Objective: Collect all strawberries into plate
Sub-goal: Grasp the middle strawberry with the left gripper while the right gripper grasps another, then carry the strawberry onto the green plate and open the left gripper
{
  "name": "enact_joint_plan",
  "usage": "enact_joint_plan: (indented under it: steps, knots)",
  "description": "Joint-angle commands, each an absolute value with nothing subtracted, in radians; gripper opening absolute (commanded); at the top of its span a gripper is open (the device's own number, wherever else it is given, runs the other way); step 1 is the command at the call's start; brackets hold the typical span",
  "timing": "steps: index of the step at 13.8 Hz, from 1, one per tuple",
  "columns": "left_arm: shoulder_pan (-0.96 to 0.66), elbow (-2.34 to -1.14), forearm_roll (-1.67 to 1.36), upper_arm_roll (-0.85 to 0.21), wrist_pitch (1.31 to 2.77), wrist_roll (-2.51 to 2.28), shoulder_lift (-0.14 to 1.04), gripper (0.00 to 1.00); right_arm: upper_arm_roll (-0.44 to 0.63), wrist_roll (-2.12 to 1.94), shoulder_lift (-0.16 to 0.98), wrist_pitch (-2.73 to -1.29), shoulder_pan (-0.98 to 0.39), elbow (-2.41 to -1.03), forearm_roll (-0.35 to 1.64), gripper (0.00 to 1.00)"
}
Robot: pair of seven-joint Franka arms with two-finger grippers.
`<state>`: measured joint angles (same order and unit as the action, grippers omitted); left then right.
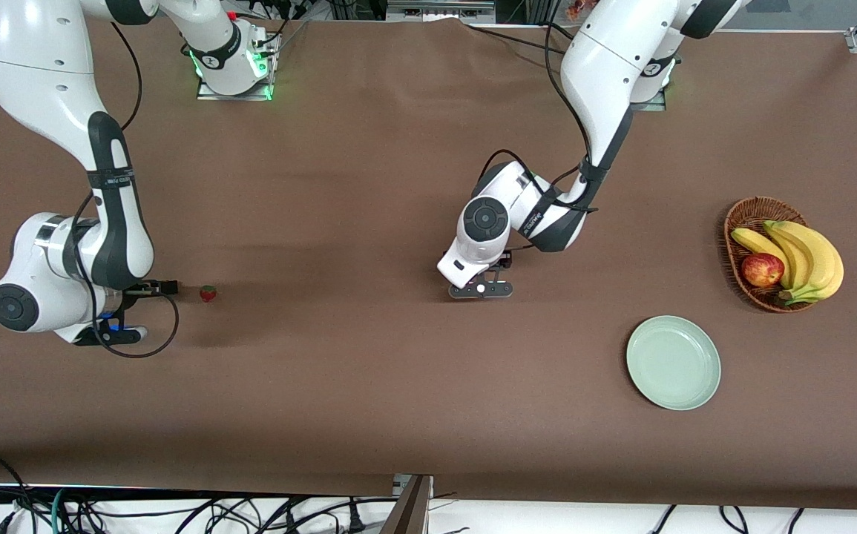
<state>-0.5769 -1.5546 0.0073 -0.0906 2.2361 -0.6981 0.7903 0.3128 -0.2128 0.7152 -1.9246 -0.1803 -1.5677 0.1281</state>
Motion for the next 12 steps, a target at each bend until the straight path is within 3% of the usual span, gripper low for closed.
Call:
enact_joint_plan:
  steps: [1,3,6,9,10,12]
  knots:
    - [-0.584,-1.557,0.038,-0.084,2.234,-0.704,0.795,0.26,0.311,-0.253,0.68,-1.986,-0.179,-1.637,0.143,1.0]
    - [-0.583,-1.557,0.038,-0.084,2.23,-0.703,0.795,0.16,0.311,-0.262,0.68,-2.054,-0.179,-1.666,0.143,1.0]
    - [-0.569,-1.542,0.038,-0.081,2.171,-0.683,0.77,0.17,0.31,-0.268,0.681,-2.092,-0.179,-1.684,0.143,0.99]
    - [-0.517,-1.54,0.038,-0.049,2.05,-0.618,0.662,0.17,0.308,-0.267,0.68,-2.178,-0.181,-1.736,0.144,0.98]
    - [-0.481,-1.537,0.038,-0.049,2.018,-0.554,0.638,0.17,0.308,-0.268,0.68,-2.18,-0.179,-1.74,0.144,0.94]
    - [-0.387,-1.529,0.038,-0.049,1.964,-0.383,0.621,0.2,0.307,-0.267,0.678,-2.175,-0.181,-1.741,0.144,0.71]
